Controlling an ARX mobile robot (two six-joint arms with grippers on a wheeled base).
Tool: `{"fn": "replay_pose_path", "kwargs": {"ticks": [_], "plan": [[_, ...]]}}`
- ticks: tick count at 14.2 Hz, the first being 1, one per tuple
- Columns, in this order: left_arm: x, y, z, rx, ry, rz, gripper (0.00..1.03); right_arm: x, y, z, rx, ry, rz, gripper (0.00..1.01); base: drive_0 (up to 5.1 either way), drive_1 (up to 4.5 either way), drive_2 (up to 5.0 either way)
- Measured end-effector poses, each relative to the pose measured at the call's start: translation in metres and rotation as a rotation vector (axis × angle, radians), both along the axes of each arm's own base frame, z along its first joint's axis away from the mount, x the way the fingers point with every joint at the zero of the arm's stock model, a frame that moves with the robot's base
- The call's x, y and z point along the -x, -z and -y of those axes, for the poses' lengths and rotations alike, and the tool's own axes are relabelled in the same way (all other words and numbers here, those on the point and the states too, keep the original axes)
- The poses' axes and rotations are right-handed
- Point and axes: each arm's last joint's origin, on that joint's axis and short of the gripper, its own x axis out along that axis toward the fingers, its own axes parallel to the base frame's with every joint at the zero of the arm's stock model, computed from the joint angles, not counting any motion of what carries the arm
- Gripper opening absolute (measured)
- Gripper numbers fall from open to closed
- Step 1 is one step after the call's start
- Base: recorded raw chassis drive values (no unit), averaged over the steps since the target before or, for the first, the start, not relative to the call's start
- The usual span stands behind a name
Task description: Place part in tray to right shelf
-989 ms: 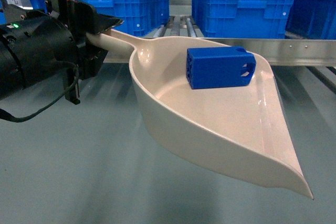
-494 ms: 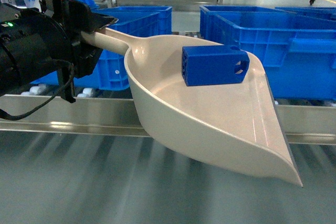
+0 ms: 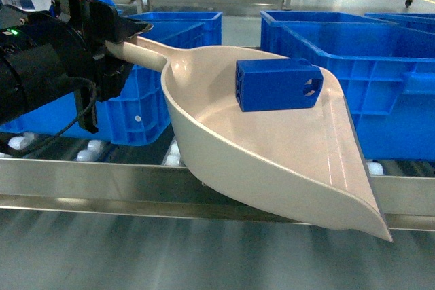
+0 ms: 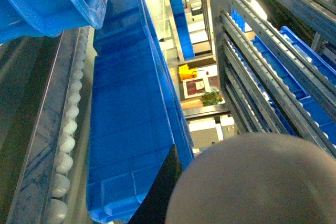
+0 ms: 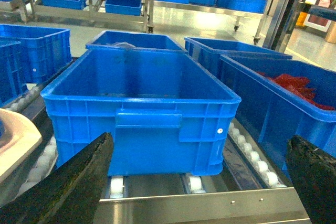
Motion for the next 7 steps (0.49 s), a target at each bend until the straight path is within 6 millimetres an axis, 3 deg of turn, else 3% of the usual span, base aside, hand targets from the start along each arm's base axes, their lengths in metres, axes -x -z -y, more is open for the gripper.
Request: {"fn": "replay_pose_path", "kwargs": {"ticks": [7], "plan": [[0.0000, 0.0000, 0.0000, 0.000, 0.000, 0.000, 0.12, 0.0000, 0.0000, 0.0000, 0.000, 0.000, 0.000, 0.98, 0.0, 0.00, 0.0]]}}
